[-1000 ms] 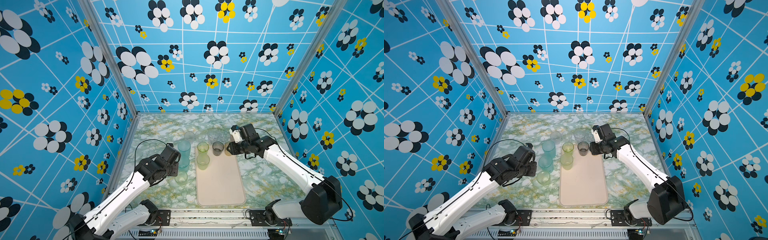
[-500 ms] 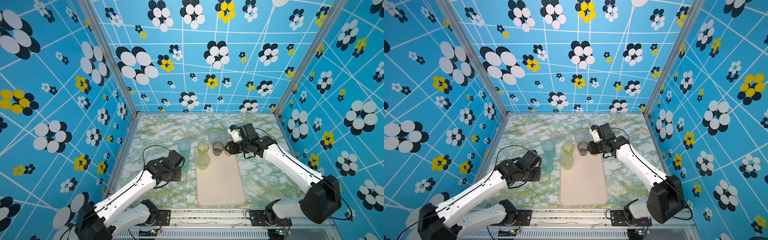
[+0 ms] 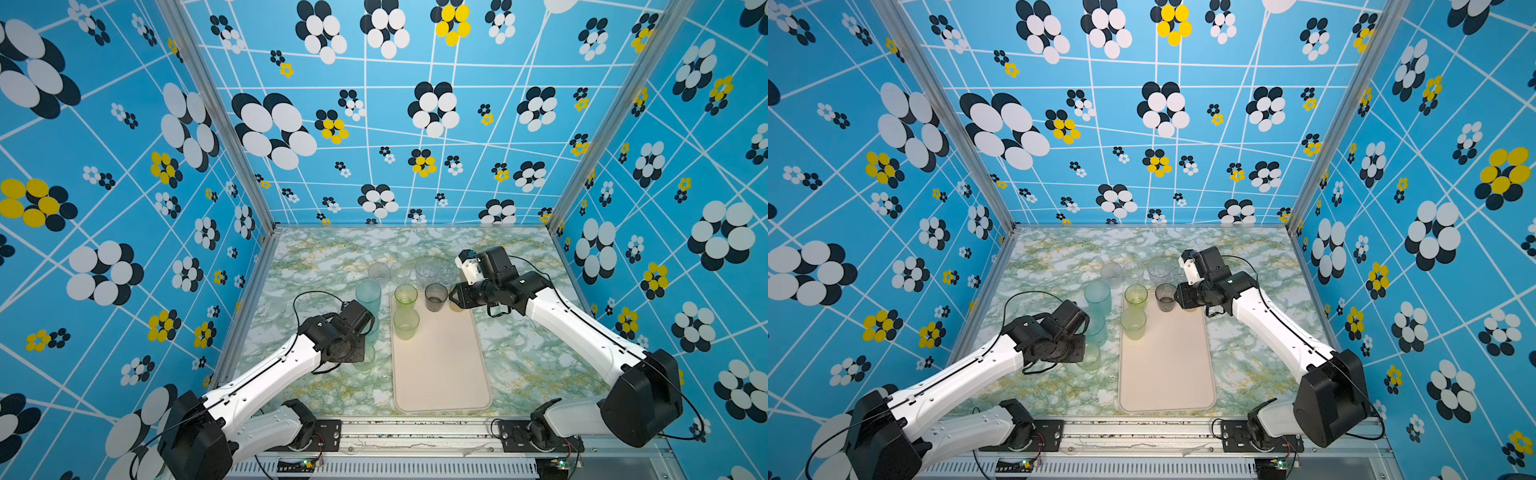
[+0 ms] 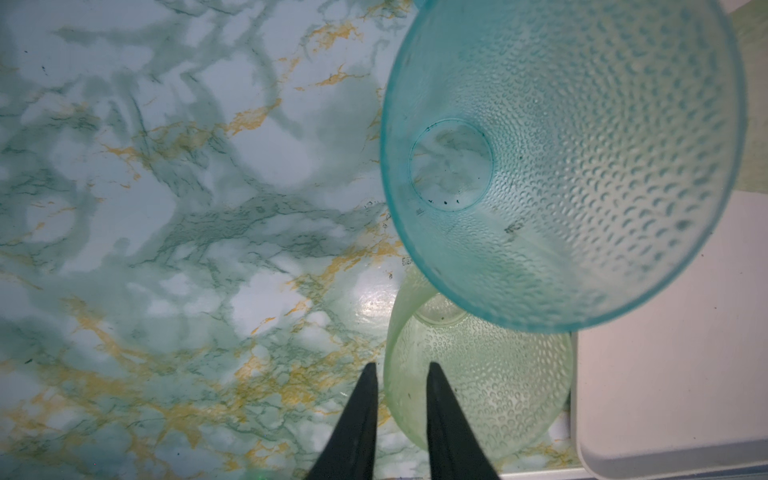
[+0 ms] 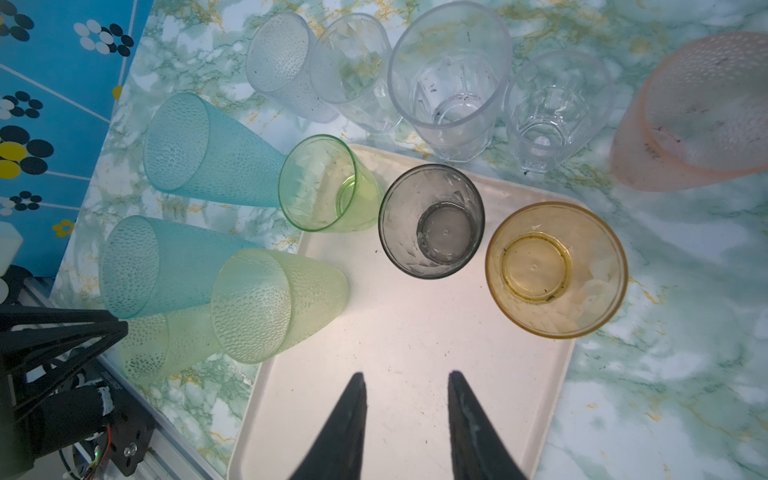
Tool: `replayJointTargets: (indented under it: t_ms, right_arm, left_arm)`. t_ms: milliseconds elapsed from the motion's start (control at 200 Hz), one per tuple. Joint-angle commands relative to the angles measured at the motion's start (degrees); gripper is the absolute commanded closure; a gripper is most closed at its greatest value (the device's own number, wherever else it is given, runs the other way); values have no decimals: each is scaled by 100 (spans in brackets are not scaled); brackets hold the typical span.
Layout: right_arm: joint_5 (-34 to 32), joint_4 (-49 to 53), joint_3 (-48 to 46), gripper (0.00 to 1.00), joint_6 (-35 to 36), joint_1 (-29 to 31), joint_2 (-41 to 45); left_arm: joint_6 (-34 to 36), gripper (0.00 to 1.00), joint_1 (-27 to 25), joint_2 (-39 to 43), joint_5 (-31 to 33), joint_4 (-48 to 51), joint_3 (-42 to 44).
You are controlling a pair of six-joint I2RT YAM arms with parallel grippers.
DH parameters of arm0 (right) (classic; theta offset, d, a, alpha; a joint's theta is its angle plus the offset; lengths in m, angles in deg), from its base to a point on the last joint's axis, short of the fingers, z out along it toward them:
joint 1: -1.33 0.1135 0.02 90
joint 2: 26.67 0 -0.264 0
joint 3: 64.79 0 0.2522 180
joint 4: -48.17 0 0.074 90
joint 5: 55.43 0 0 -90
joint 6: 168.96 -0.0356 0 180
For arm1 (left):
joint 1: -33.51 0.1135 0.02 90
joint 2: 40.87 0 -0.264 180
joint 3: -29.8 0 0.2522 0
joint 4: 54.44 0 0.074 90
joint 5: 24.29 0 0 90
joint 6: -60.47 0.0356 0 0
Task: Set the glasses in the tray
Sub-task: 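Lower the left gripper and grasp the pale green glass beside the teal glass, then lift the pale green glass with the left gripper and carry it over the tray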
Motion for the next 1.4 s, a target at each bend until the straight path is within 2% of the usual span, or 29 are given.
replayJointTargets:
  t_ms: [0, 525, 705, 980, 1395]
  right_arm:
    - [75, -43, -70, 65, 111, -39, -92]
    - [104, -58, -84, 65, 129, -45, -187]
    - [97, -49, -85, 65, 126, -41, -187]
    - [67, -32, -98, 66, 120, -40, -154]
    - [-143, 104, -113, 66, 160, -94, -92]
  left_arm:
    - [-26, 76, -33, -78, 146, -30, 97]
    - [70, 81, -28, -399, 173, -85, 120]
    - [115, 88, -29, -421, 164, -38, 135]
    - [184, 91, -47, -308, 50, 250, 48]
    - [183, 93, -545, 108, -357, 1007, -279]
